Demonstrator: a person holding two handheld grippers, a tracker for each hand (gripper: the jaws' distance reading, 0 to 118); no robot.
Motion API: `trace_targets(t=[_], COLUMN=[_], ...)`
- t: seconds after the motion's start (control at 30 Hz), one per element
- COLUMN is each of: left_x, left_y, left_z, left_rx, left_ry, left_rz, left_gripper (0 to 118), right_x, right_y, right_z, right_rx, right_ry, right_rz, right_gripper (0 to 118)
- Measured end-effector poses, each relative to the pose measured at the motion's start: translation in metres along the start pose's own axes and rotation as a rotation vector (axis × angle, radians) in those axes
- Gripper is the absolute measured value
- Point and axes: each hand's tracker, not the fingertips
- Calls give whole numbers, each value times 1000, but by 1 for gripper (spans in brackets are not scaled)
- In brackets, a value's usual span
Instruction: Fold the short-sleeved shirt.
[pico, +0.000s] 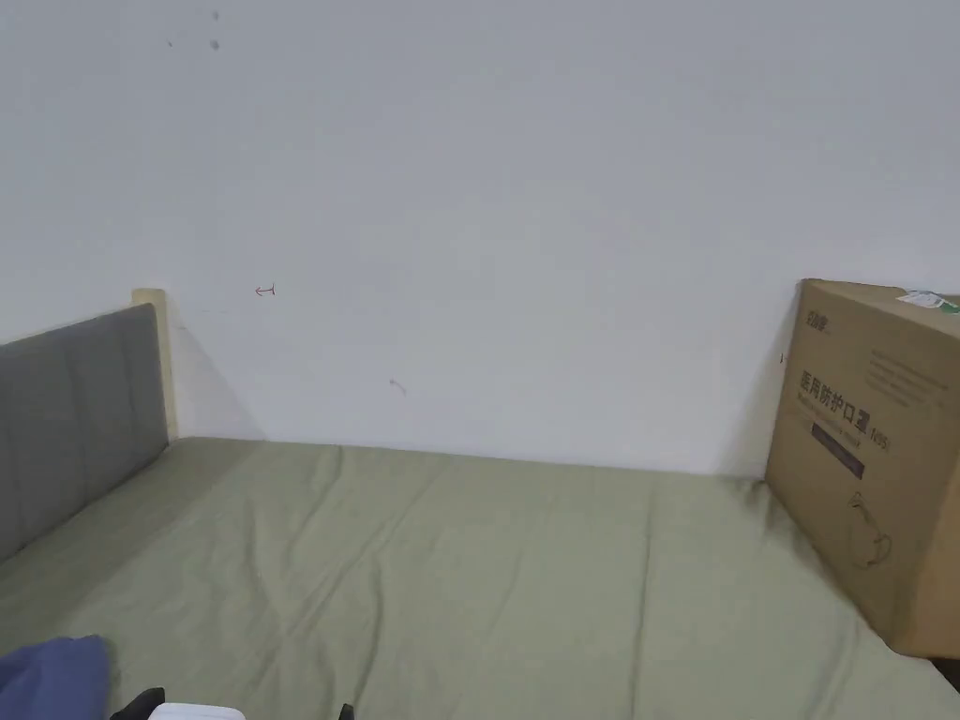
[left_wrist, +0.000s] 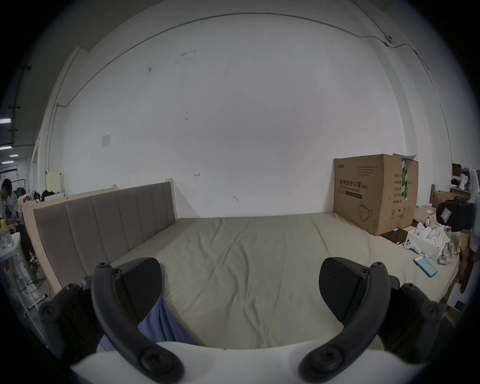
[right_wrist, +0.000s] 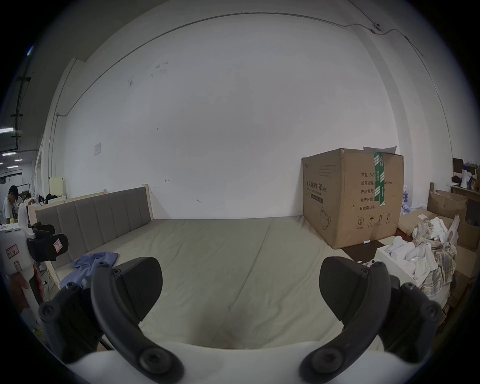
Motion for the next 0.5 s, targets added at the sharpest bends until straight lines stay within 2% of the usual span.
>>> trace_targets(t=[0.27, 0.5], left_x=[-4, 0], left_y=[5, 4], left_z=[-1, 0], left_rx=[-9, -15], left_ry=[-10, -2], left_rz=[82, 64], left_gripper=[118, 118], right_x=[-3, -4], right_y=[0, 1], right_z=[3, 5], right_rx=[9, 16], right_ry=[6, 7], right_rz=[12, 18], right_gripper=[118, 118])
